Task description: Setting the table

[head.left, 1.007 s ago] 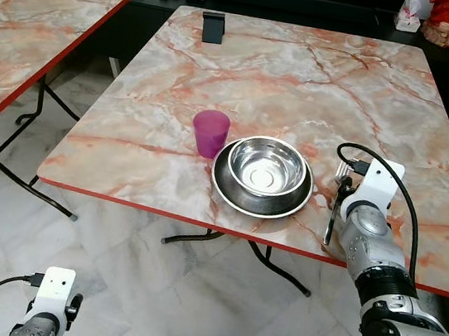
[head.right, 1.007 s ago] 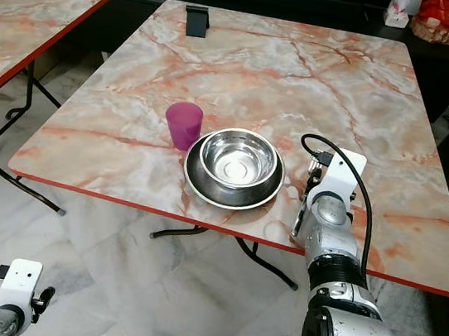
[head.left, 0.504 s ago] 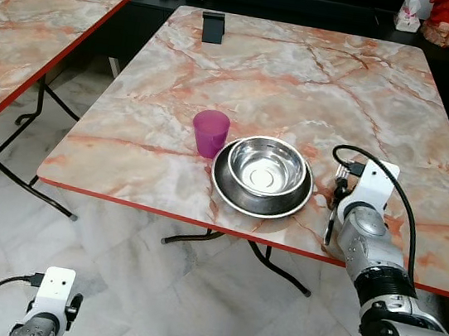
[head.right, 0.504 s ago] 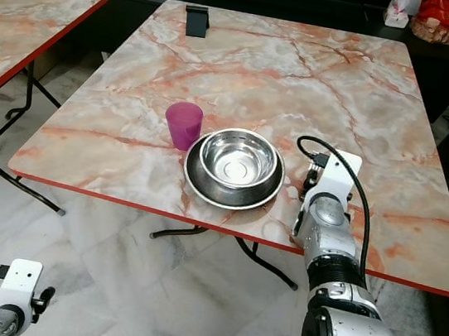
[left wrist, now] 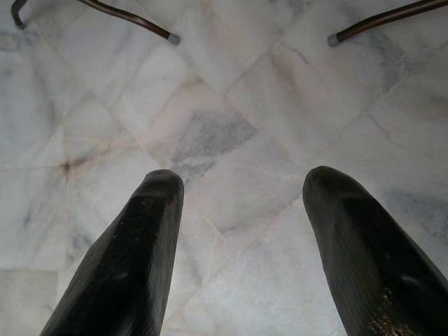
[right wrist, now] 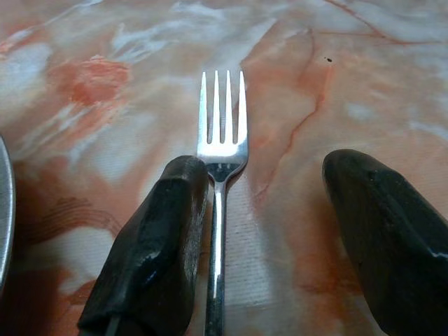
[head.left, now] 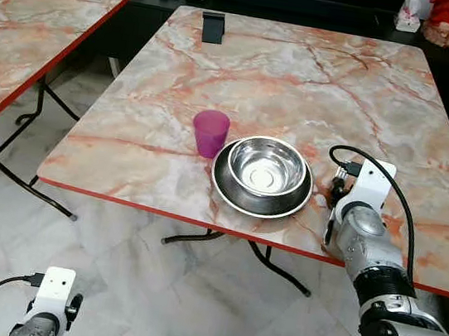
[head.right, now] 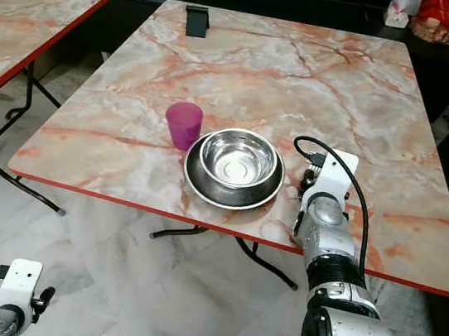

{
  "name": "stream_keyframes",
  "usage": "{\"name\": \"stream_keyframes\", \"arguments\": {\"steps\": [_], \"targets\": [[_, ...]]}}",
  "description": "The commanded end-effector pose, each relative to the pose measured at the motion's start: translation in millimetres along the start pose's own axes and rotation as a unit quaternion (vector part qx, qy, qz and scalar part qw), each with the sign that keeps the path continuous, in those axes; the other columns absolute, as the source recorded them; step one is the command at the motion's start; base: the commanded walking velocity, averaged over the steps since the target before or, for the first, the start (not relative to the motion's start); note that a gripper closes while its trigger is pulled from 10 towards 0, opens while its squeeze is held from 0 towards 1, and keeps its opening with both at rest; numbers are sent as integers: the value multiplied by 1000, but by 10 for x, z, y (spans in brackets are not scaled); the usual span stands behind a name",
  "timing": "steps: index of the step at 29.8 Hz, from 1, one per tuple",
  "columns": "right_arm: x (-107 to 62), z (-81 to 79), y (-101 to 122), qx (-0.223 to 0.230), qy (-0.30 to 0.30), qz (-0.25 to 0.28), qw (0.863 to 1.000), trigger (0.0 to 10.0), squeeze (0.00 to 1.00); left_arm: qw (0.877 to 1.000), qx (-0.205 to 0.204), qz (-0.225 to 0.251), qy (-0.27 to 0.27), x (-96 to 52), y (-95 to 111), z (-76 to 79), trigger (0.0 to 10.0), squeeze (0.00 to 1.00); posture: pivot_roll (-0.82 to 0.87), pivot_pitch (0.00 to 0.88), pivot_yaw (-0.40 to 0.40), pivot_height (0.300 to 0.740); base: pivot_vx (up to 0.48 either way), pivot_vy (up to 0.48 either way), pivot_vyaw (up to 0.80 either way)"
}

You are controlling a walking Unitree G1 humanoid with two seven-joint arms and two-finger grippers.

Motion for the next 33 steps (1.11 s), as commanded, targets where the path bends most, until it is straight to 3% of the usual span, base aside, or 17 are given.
{"name": "stream_keyframes", "arguments": {"steps": [1, 8, 13, 16, 19, 23, 25, 33], "targets": [[1, -50, 20, -3, 8, -1, 1000, 10000, 0, 1000, 3, -9, 1, -16, -57, -10, 10000, 0, 46, 107, 14, 740, 0, 0, 0], [-5, -100, 52, 0, 20, 9, 1000, 10000, 0, 1000, 3, -9, 1, -15, -56, -4, 10000, 0, 46, 107, 14, 740, 0, 0, 0], [-14, -5, 301, 37, -6, 72, 997, 10000, 0, 1000, 3, -8, 1, -15, -51, -9, 10000, 0, 47, 109, 15, 740, 0, 0, 0], [-14, 39, 367, 43, -15, 82, 996, 10000, 0, 1000, 3, -8, 1, -14, -49, -12, 10000, 0, 45, 109, 16, 740, 0, 0, 0], [4, 87, 335, 31, -22, 65, 997, 10000, 0, 1000, 3, -8, 0, -13, -48, -8, 10000, 0, 45, 109, 16, 740, 0, 0, 0], [35, 102, 77, -20, -15, -12, 1000, 10000, 0, 1000, 2, -7, -4, -9, -38, 9, 10000, 0, 43, 110, 16, 740, 0, 0, 0], [34, 112, 16, -18, -19, -30, 999, 10000, 0, 1000, 1, -7, -5, -8, -35, 11, 10000, 0, 43, 111, 14, 740, 0, 0, 0], [38, 153, 34, -14, -23, -32, 999, 10000, 0, 1000, 1, -5, -4, -5, -24, 5, 10000, 0, 42, 115, 17, 740, 0, 0, 0]]}}
Point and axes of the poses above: a point about 5 cm out from each wrist's last joint towards the gripper, its own x axis pointing out of the wrist towards the gripper, its own y axis along the axis of the wrist's last joint, z = x × y, the point moved 3 cm from there along x, pointing out of the wrist towards the gripper, and after that the axes turned 4 degrees about -x, right-handed, at the moved point
